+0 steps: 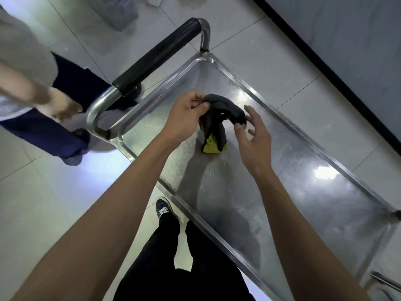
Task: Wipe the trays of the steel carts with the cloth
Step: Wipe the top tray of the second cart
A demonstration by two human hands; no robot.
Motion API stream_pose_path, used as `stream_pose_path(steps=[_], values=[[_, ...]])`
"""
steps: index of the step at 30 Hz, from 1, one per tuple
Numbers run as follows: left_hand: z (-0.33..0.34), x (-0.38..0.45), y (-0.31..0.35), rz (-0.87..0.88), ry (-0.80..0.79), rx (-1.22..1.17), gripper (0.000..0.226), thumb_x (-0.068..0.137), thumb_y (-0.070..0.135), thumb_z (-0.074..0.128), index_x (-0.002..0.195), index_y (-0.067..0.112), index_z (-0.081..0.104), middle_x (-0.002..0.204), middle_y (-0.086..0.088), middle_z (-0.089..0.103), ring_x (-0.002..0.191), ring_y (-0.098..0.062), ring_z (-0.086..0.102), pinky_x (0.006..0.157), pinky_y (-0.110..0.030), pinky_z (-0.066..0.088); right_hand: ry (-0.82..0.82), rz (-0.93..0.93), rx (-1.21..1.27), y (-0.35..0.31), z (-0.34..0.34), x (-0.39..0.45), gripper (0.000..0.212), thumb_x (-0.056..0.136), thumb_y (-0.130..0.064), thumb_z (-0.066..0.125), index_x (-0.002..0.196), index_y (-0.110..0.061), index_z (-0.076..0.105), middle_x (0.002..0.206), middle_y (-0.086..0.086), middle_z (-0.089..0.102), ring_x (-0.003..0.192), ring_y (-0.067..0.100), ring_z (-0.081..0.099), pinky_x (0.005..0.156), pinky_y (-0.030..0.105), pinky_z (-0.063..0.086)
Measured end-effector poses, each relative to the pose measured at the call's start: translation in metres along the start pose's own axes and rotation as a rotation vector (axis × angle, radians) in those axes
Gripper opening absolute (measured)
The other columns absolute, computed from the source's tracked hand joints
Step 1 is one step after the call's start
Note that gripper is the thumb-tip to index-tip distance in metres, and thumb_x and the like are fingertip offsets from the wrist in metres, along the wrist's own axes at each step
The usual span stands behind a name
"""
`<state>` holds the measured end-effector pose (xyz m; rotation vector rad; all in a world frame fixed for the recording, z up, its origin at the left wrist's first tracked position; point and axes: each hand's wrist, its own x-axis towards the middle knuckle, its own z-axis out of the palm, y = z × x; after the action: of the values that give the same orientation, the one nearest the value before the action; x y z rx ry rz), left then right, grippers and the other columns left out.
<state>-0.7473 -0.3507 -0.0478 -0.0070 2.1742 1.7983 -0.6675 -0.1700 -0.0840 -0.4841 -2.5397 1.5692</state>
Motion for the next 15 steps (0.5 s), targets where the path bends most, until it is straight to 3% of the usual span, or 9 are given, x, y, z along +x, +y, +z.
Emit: stream_pose_path(steps=[2, 4, 5, 7, 10, 12, 15], values=[[-0.001, -0.001, 0.003, -0.040, 0.013, -0.060, 0.009, 0.100, 0.011, 0.058, 0.106, 0.010, 0.064, 0.090, 0.002, 0.073, 0.090, -0.008, 0.071, 0.084, -0.020, 0.057, -0.091, -0.016, 0.001, -0.004, 0.006, -0.011, 0.059, 0.090, -0.042, 0.063, 0.141, -0.056, 0.036, 0.136, -0.039, 0.045, 0.128, -0.013, 0.042, 0.108, 0.034, 0.044], [-0.001, -0.002, 0.004, -0.078, 0.022, -0.083, 0.009, 0.099, 0.012, 0.059, 0.107, 0.011, 0.062, 0.097, -0.005, 0.073, 0.097, -0.016, 0.070, 0.090, -0.028, 0.057, -0.195, -0.063, -0.025, -0.008, 0.014, -0.018, 0.077, 0.082, -0.049, 0.069, 0.139, -0.068, 0.021, 0.134, -0.050, 0.036, 0.127, -0.020, 0.035, 0.106, 0.023, 0.039], [-0.002, -0.003, 0.004, -0.095, 0.028, -0.083, 0.009, 0.099, 0.013, 0.059, 0.108, 0.012, 0.061, 0.097, -0.004, 0.073, 0.095, -0.014, 0.070, 0.089, -0.029, 0.056, -0.223, -0.067, -0.036, -0.008, 0.019, -0.020, 0.088, 0.078, -0.052, 0.074, 0.140, -0.069, 0.014, 0.140, -0.045, 0.034, 0.129, -0.018, 0.034, 0.105, 0.018, 0.034], [-0.004, -0.006, 0.002, -0.117, 0.032, -0.092, 0.010, 0.099, 0.015, 0.060, 0.108, 0.016, 0.057, 0.091, 0.003, 0.073, 0.085, -0.003, 0.069, 0.081, -0.023, 0.056, -0.229, -0.044, -0.064, -0.007, 0.029, -0.021, 0.105, 0.073, -0.053, 0.079, 0.143, -0.066, 0.003, 0.154, -0.018, 0.034, 0.138, 0.000, 0.034, 0.105, 0.017, 0.027], [-0.008, -0.012, -0.001, -0.113, 0.028, -0.098, 0.014, 0.099, 0.017, 0.061, 0.110, 0.022, 0.055, 0.077, 0.010, 0.072, 0.072, 0.007, 0.067, 0.064, -0.009, 0.049, -0.120, -0.037, -0.120, -0.006, 0.042, -0.020, 0.089, 0.073, -0.047, 0.066, 0.150, -0.044, 0.022, 0.137, -0.003, 0.049, 0.125, 0.010, 0.045, 0.097, 0.014, 0.033], [-0.011, -0.017, -0.002, -0.090, 0.053, -0.051, 0.015, 0.099, 0.019, 0.060, 0.108, 0.029, 0.054, 0.075, 0.014, 0.071, 0.072, 0.011, 0.065, 0.057, -0.003, 0.044, -0.046, -0.035, -0.116, -0.005, 0.048, -0.018, 0.064, 0.079, -0.037, 0.061, 0.140, -0.029, 0.045, 0.117, -0.007, 0.056, 0.106, 0.005, 0.051, 0.087, 0.013, 0.040], [-0.016, -0.022, -0.007, -0.018, 0.096, 0.087, 0.021, 0.099, 0.022, 0.060, 0.109, 0.039, 0.054, 0.083, 0.011, 0.073, 0.077, 0.010, 0.065, 0.058, -0.002, 0.044, -0.015, -0.090, -0.156, 0.001, 0.050, -0.019, 0.044, 0.085, -0.023, 0.067, 0.128, -0.022, 0.061, 0.105, -0.003, 0.061, 0.092, 0.007, 0.055, 0.080, 0.018, 0.043]])
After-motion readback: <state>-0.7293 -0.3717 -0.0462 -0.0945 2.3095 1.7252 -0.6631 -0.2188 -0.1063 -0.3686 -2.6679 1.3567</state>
